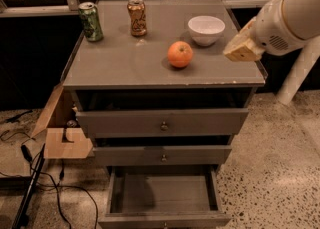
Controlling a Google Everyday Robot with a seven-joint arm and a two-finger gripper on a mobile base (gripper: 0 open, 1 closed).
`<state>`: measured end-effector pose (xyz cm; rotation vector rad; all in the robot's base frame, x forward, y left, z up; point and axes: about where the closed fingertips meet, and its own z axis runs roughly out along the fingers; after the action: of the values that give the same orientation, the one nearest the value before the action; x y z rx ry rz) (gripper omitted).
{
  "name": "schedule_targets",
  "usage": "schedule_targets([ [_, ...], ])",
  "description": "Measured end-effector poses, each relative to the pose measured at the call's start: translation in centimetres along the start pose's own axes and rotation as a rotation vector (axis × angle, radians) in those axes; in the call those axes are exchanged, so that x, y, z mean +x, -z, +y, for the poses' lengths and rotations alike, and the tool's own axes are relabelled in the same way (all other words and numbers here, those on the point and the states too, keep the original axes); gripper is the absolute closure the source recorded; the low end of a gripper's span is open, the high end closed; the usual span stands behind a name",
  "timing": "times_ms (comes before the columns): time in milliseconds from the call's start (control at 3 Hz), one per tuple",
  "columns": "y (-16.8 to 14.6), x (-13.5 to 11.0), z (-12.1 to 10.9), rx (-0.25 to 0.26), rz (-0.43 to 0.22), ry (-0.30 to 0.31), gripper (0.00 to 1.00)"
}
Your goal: Place orange into bottom drawer
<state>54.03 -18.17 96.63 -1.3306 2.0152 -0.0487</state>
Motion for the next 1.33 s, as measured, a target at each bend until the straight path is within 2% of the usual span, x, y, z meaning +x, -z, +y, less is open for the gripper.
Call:
schedule_targets([
  [333,-4.1,-2.1,-2.2,0.031,-0.141,-0.028,1.00],
  [1000,-4.6,-2.0,-2.7,0.049,-0.146,-0.043,1.00],
  [1333,-6.3,-2.1,-3.0,0.044,-0.155,-0.057,0.81],
])
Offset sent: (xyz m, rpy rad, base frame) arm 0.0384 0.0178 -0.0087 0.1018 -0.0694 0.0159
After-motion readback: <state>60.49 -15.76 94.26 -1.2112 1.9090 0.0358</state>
